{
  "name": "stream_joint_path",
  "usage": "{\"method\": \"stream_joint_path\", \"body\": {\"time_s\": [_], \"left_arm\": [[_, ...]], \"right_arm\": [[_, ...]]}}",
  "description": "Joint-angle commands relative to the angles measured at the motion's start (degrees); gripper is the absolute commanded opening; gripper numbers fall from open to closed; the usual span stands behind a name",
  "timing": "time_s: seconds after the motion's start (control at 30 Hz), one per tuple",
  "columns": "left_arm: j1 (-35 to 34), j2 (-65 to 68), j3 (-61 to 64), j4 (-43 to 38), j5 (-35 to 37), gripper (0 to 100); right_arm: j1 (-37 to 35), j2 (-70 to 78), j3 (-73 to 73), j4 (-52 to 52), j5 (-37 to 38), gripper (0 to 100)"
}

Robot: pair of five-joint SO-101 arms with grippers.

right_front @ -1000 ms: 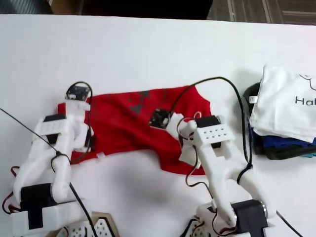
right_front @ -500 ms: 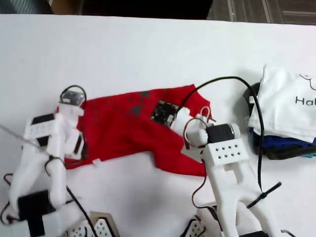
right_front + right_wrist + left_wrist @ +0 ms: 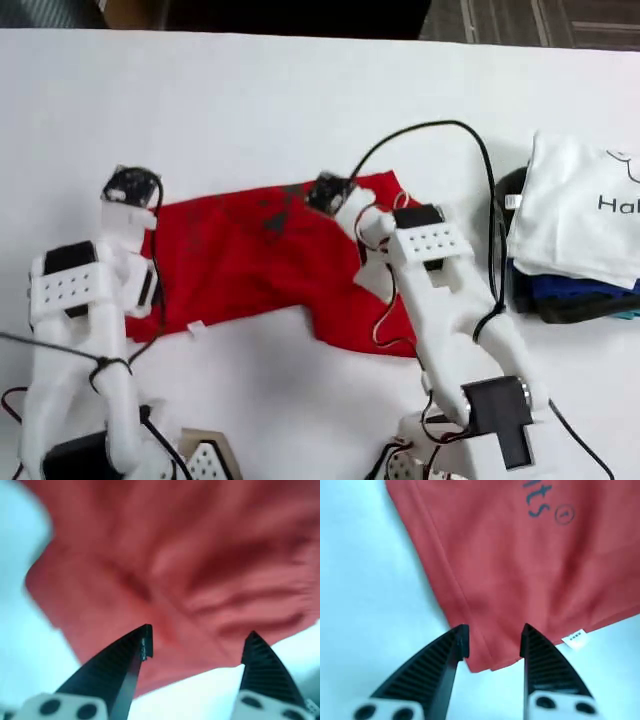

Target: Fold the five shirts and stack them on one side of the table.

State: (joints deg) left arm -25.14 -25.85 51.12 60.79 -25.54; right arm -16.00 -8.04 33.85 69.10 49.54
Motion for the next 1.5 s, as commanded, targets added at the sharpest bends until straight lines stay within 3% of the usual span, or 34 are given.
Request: {"method": "stream_joint_path", "body": {"time_s": [0.0, 0.1, 0.37, 0.57, 0.87, 1.13, 1.37, 1.47], "left_arm": [[-0.4, 2.9, 0.9, -6.7, 0.7, 19], [-0.4, 5.8, 0.7, -9.1, 0.7, 19], [-0.4, 12.3, 0.6, -14.2, 0.8, 19], [-0.4, 14.3, -0.7, -14.2, 1.3, 19], [-0.4, 14.3, -0.6, -14.1, 2.3, 19], [-0.4, 14.3, -0.1, -14.1, 2.3, 19], [-0.4, 14.3, -0.1, -14.1, 2.3, 19], [-0.4, 14.3, -0.1, -14.1, 2.3, 19]], "right_arm": [[-0.1, -3.9, -1.1, 7.1, 11.2, 29.3], [-0.1, -8.9, 2.1, 11.6, 16.8, 29.3], [-4.1, -18.8, 17.2, 11.7, 17.0, 29.3], [-7.1, -24.8, 27.0, 4.7, 16.4, 29.3], [-6.5, -20.2, 33.7, -9.0, 15.3, 29.3], [-1.2, -9.8, 27.6, -12.2, 15.3, 28.5], [0.0, -5.4, 24.4, -11.1, 15.3, 9.7], [0.0, -5.4, 24.4, -11.1, 15.3, 7.1]]}}
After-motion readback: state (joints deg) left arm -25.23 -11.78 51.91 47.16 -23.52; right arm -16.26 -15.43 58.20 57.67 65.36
